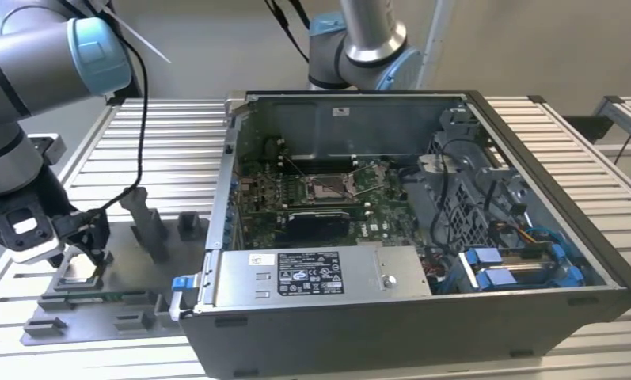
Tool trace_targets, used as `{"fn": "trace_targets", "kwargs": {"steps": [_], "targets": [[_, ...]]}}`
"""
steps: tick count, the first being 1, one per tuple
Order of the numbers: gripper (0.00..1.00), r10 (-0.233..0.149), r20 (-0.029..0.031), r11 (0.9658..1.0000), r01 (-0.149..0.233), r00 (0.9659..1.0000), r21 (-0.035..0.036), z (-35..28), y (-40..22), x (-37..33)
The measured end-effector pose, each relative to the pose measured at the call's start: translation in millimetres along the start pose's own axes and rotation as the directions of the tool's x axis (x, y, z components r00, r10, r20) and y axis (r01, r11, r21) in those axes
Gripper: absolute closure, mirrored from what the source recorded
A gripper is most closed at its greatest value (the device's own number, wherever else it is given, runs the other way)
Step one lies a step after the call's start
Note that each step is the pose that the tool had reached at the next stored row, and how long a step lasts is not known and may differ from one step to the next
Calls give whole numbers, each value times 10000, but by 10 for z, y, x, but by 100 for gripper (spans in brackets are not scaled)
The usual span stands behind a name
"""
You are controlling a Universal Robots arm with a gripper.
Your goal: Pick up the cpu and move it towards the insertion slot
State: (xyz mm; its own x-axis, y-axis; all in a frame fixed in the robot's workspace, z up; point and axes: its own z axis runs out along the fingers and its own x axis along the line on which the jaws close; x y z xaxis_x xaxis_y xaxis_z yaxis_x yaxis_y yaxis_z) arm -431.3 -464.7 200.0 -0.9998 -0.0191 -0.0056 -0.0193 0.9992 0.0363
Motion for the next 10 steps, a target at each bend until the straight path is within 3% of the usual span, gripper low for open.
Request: {"fn": "trace_targets", "kwargs": {"steps": [4,10], "targets": [[0,-2,1,10000,2,10000,4,63,-3,2],[0,-2,1,10000,2,10000,5,106,-6,7]]}}
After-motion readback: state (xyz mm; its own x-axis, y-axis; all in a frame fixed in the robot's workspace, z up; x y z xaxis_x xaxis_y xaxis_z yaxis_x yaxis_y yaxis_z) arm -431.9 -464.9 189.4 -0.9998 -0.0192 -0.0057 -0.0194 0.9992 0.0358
